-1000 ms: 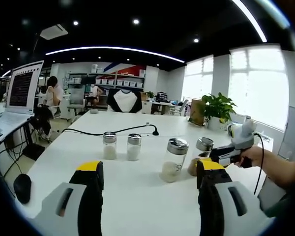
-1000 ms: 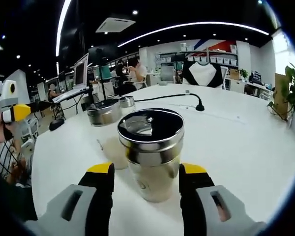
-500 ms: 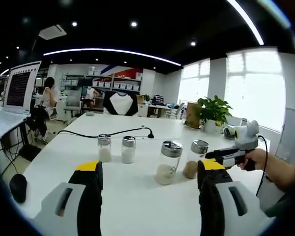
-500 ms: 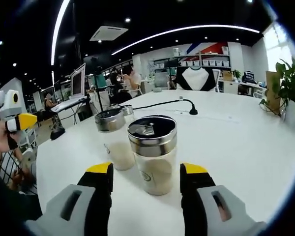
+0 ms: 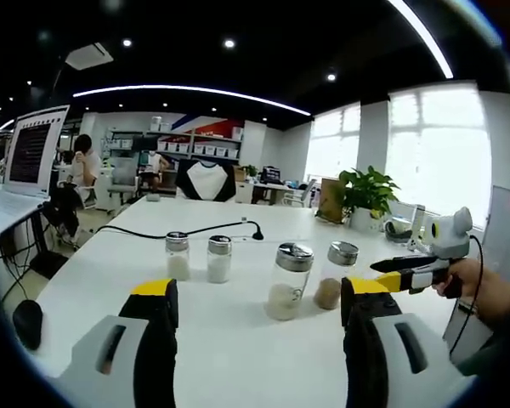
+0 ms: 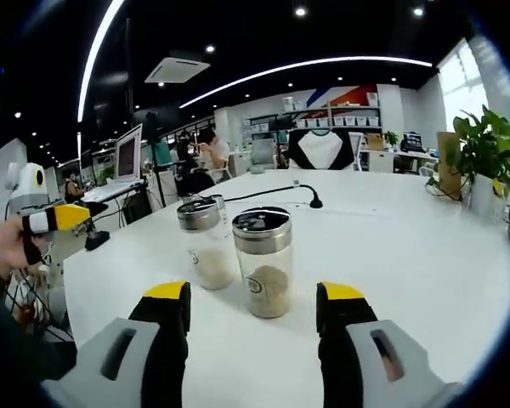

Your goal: Rotate the seasoning bottle until the label or dispensing opening points toward the visible target arrow and the bottle remains upright within the marked orientation range

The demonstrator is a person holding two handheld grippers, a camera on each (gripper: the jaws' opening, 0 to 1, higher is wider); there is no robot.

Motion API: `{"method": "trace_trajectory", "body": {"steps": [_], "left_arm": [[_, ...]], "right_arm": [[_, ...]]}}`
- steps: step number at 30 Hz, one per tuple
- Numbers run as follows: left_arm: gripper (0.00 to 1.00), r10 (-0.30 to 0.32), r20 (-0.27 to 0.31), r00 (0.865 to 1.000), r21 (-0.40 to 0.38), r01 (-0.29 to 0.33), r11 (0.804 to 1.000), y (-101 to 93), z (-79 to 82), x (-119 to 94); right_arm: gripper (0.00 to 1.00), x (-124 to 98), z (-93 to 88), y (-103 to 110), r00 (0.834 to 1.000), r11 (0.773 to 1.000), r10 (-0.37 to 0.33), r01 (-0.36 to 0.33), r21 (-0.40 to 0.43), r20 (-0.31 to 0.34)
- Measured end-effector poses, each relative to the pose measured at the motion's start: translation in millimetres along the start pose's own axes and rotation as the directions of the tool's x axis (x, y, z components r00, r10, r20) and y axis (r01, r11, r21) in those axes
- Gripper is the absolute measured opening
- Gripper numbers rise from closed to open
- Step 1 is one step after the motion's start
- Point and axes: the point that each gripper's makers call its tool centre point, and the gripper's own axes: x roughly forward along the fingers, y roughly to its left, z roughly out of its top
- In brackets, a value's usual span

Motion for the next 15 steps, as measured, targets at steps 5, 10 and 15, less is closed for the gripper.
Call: {"method": "trace_trajectory", "body": {"steps": [5, 10, 15], "left_arm": [[0.83, -0.009, -0.011, 1.0, 0.0, 0.009, 1.0, -0.9, -4.1, 0], [0.83, -0.014, -0.009, 1.0, 0.003, 0.014, 1.0, -1.6, -3.6, 1], [0.83, -0.012, -0.013, 1.0, 0.017, 0.013, 1.0, -0.3, -3.8, 2]], "right_arm": [[0.6, -12, 2.3, 1, 0.999, 1.0, -0.023, 0.024, -0.013, 0.025], [0.62, -21, 5.4, 0, 0.998, 0.999, -0.052, 0.052, -0.001, 0.027], [0.64, -24, 7.4, 3, 0.998, 0.998, -0.057, 0.057, 0.013, 0.026]]}}
